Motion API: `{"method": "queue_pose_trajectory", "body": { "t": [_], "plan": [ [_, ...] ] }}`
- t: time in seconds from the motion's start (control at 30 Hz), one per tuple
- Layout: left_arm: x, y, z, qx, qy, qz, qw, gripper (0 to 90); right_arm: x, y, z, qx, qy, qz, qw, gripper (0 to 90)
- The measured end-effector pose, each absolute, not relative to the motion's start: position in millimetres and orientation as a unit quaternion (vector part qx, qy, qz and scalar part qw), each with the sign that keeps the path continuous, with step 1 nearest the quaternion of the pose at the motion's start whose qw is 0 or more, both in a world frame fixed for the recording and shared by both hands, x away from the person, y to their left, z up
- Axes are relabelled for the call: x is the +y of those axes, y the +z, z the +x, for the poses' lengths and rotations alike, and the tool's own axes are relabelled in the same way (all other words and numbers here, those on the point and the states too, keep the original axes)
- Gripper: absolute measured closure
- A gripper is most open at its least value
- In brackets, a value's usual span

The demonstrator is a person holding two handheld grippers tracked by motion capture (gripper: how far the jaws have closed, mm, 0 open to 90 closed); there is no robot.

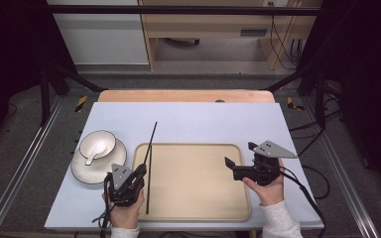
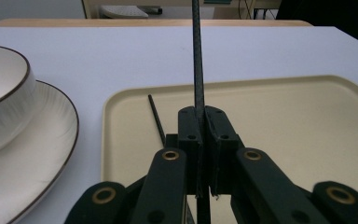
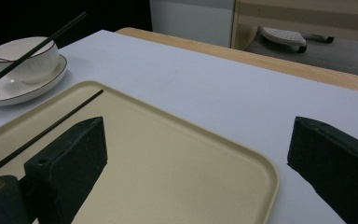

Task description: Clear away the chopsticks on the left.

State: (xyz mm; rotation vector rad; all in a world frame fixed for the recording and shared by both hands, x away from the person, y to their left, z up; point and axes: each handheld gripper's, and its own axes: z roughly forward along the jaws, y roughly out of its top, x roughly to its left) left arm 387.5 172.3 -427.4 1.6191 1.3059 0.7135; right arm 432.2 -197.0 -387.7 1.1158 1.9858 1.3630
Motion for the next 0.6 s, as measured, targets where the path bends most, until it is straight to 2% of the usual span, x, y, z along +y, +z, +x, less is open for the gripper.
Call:
{"method": "queue_pose_trajectory", "body": {
  "t": [0.6],
  "plan": [
    [149,-464,387,0.544,0.264,0.662,0.443,85.3,-195,-390,434,0.731,0.494,0.406,0.238,5.2]
  ]
}}
